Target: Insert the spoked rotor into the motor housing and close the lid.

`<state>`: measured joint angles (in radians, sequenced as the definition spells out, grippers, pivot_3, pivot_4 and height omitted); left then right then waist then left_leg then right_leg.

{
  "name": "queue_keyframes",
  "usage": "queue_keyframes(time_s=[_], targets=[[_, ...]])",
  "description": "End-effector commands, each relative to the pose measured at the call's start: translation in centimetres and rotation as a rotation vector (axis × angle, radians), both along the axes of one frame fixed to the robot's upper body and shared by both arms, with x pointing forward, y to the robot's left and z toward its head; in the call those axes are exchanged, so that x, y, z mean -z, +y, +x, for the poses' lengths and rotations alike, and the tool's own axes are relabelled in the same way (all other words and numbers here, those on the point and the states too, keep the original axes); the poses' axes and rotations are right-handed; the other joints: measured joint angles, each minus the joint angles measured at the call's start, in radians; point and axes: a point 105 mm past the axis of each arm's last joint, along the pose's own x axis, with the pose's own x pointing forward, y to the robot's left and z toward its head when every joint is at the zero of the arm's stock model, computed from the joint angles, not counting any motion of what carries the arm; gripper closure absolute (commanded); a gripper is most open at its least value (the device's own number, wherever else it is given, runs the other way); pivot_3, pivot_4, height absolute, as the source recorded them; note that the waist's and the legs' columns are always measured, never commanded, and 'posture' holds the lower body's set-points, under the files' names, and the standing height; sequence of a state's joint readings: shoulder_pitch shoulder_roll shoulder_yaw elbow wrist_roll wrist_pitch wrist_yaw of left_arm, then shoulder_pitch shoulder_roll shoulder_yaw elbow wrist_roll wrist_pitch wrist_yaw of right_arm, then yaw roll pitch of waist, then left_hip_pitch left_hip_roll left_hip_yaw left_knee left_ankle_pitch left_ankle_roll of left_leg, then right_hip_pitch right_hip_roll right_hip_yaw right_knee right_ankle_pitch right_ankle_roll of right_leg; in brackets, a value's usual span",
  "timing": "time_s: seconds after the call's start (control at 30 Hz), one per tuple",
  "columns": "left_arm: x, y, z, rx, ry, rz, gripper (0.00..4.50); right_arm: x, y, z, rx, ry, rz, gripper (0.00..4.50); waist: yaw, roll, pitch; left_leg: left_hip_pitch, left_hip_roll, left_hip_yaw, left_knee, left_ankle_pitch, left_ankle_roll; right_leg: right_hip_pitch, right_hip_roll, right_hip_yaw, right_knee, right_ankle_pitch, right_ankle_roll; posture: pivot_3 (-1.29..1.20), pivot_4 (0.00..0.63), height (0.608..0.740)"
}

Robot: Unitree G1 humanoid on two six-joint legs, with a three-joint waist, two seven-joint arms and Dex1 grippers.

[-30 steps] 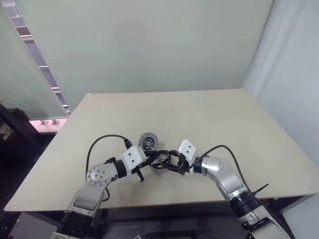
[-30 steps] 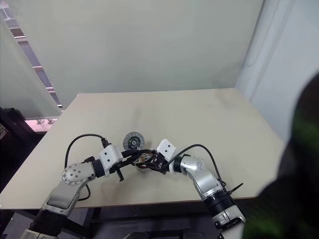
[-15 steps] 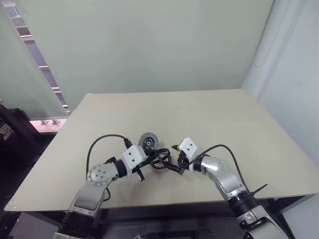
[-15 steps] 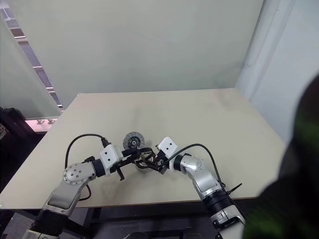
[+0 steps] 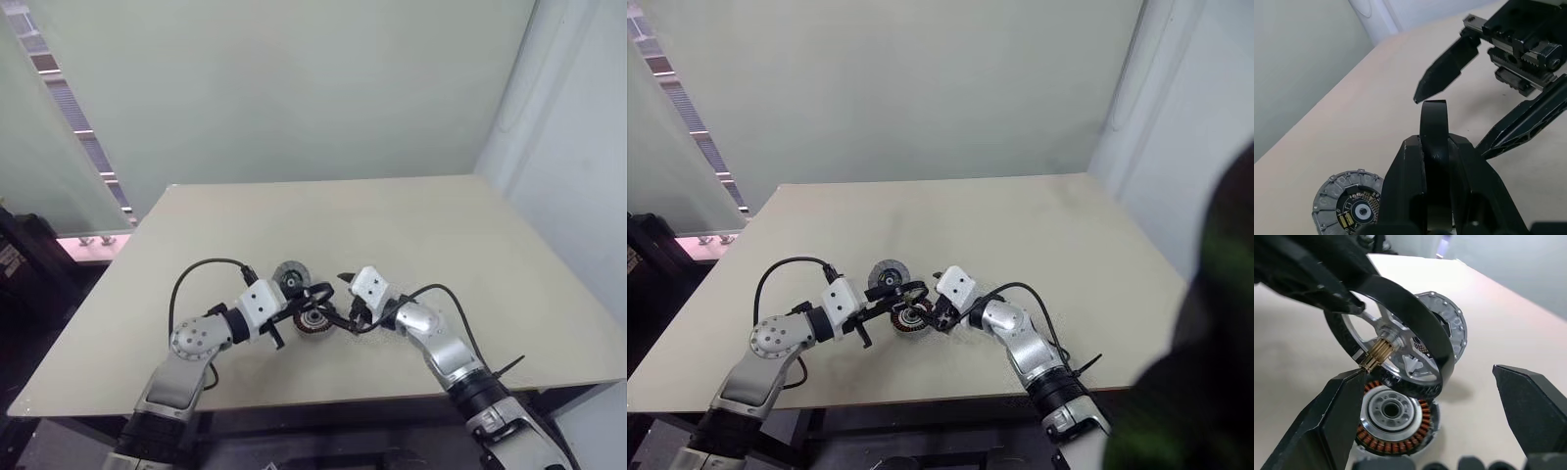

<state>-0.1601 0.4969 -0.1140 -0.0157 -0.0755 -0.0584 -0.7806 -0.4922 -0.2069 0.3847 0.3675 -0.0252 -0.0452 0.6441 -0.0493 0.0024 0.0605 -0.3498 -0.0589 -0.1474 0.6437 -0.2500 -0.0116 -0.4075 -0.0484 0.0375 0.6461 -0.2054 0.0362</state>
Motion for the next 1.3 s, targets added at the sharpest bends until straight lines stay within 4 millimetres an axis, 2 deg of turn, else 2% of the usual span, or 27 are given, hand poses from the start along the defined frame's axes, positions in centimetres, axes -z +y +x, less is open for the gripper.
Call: queue_keyframes(time_s=[0.03, 0.23, 0.4, 0.6, 0.77, 1.1, 1.2, 1.3], targets=[[0.2, -0.7, -1.5, 0.088, 0.020, 0.008, 4.27, -3.1, -3.8, 3.0, 0.115, -0.122, -0.042, 0.03, 0.000, 0.000, 0.000, 0.000, 0.000, 0.000, 0.000, 0.000, 0.000, 0.000, 0.000, 0.000, 0.000, 0.000, 0.000, 0.00, 0.000, 0.740], [-0.1, 1.0, -0.5, -0.003, 0.026, -0.026, 4.27, -1.8, -4.0, 1.3, -0.002, -0.021, -0.083, 0.03, 0.000, -0.001, 0.000, 0.000, -0.002, 0.000, 0.000, 0.000, 0.000, 0.001, -0.001, 0.001, 0.000, 0.000, 0.000, 0.00, 0.000, 0.740], [-0.2, 1.5, -0.1, -0.041, 0.025, -0.057, 4.27, -0.8, -3.8, 0.1, -0.047, 0.027, -0.109, 0.03, 0.000, -0.001, 0.000, 0.001, 0.000, 0.000, 0.000, 0.000, 0.000, 0.002, 0.000, 0.000, 0.000, 0.000, 0.000, 0.00, 0.000, 0.740], [0.0, 0.9, -0.4, -0.006, 0.035, -0.043, 4.27, -1.0, -3.5, 0.1, -0.046, 0.018, -0.100, 0.03, 0.000, -0.001, 0.000, 0.001, 0.001, 0.001, 0.000, 0.000, 0.000, 0.001, 0.000, 0.001, 0.000, 0.000, 0.000, 0.00, 0.000, 0.740], [-0.3, 0.3, -0.5, 0.018, 0.028, -0.047, 4.27, -0.9, -2.7, -0.2, -0.068, 0.036, -0.081, 0.03, 0.000, -0.001, 0.000, 0.001, 0.000, 0.001, 0.000, 0.000, 0.000, 0.002, 0.000, 0.001, 0.000, 0.000, 0.000, 0.00, 0.000, 0.740], [0.4, -1.2, -1.1, 0.088, 0.049, -0.030, 4.27, -1.1, -1.0, -0.6, -0.100, 0.059, -0.035, 0.03, 0.000, -0.001, 0.000, 0.001, 0.000, 0.001, 0.000, 0.000, 0.000, 0.001, 0.000, 0.001, 0.000, 0.000, 0.000, 0.00, 0.000, 0.740], [0.3, -1.4, -1.2, 0.099, 0.046, -0.031, 4.27, -1.0, -0.9, -0.6, -0.101, 0.058, -0.038, 0.59, 0.000, -0.001, 0.000, 0.001, 0.000, 0.001, 0.000, 0.000, 0.000, 0.001, 0.000, 0.001, 0.000, 0.000, 0.000, 0.00, 0.000, 0.740], [0.1, -1.5, -1.2, 0.103, 0.040, -0.031, 4.27, -0.8, -0.9, -0.8, -0.111, 0.068, -0.044, 1.60, 0.000, -0.001, 0.000, 0.001, 0.000, 0.001, 0.000, 0.000, 0.000, 0.001, 0.000, 0.001, 0.000, 0.000, 0.000, 0.00, 0.000, 0.740]])
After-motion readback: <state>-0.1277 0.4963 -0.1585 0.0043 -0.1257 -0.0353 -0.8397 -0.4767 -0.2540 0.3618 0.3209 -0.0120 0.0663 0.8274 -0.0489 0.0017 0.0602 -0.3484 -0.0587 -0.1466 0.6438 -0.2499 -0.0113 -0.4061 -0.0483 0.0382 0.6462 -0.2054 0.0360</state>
